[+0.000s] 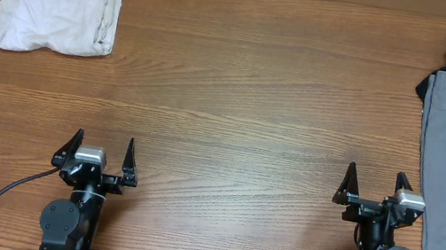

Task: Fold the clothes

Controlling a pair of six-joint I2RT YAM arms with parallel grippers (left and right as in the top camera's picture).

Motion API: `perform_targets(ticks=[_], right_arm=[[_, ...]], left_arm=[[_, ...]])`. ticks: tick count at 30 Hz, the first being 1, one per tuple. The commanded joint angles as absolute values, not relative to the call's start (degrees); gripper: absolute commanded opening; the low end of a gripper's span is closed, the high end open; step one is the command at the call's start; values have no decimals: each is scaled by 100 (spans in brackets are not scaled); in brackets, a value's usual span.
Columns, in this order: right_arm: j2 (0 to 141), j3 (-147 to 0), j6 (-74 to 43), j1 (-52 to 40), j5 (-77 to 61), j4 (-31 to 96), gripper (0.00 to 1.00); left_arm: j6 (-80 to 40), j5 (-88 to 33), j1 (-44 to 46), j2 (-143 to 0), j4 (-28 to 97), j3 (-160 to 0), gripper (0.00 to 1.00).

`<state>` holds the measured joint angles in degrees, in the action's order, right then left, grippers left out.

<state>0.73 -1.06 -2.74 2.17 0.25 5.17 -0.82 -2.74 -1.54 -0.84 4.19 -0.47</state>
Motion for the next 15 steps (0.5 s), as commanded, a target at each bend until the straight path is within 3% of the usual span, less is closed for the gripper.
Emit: perform_targets(ticks=[1, 15], right_arm=[[16, -45, -233, 237, 51, 478, 100], [16, -45, -532, 237, -338, 228, 100]], left_arm=[[69, -237, -187, -25, 429, -27, 100], [69, -237, -187, -25, 427, -27, 100]])
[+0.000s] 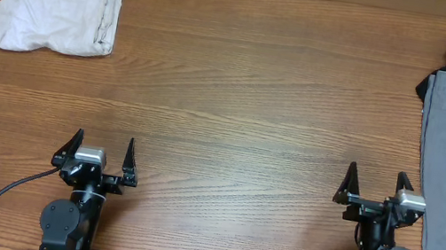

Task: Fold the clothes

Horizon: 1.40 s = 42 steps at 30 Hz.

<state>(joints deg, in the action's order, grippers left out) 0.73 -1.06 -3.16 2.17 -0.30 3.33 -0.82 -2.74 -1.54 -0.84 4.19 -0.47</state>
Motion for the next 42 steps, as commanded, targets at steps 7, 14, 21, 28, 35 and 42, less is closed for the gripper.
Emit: perform_targets(ticks=[7, 14, 21, 28, 35, 42], right_arm=[[16, -45, -2447, 233, -3153, 285, 100], [16, -47, -3444, 233, -4084, -320, 100], [71, -814, -3457, 235, -3203, -1964, 100], [1660, -2867, -1424, 237, -1743, 148, 100], [5216, -5704, -329, 244, 596, 2504, 100], [8648, -8823, 47, 362, 858, 5100, 100]], left_arm=[[69, -237, -187, -25, 427, -27, 100], [69, -237, -187, -25, 427, -27, 100], [69, -237, -187, -25, 429, -27, 100], [69, -237, -187, -25, 429, -27, 100], [69, -237, -187, -25, 427, -27, 100], [69, -237, -187, -25, 427, -27, 100]])
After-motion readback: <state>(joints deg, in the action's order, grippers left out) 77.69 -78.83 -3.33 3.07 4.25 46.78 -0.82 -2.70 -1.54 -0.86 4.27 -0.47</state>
